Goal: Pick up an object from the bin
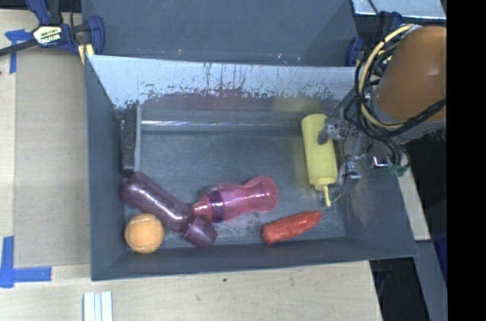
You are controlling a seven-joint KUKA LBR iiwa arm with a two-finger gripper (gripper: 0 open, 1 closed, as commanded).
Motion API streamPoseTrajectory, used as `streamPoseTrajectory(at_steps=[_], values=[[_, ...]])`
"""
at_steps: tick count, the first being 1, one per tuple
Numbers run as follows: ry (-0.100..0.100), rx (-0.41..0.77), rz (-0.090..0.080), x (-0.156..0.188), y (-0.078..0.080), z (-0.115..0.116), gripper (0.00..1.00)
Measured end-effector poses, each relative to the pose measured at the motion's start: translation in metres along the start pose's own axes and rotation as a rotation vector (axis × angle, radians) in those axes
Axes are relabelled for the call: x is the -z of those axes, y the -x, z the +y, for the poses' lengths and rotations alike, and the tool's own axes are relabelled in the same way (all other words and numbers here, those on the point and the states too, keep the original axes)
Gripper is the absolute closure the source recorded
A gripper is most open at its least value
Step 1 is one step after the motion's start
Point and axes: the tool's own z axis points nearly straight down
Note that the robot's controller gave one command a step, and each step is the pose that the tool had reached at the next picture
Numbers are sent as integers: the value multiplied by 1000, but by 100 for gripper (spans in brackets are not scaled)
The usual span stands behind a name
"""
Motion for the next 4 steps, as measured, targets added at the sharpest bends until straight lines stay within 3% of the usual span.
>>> streamPoseTrajectory(at_steps=[1, 2, 3, 4], values=[[0, 0, 0, 0, 0, 0, 0], [1, -23, 3, -50, -7, 34, 0], [-5, -13, -14, -44, 10, 21, 0], [0, -286, -4, -79, -2, 48, 0]])
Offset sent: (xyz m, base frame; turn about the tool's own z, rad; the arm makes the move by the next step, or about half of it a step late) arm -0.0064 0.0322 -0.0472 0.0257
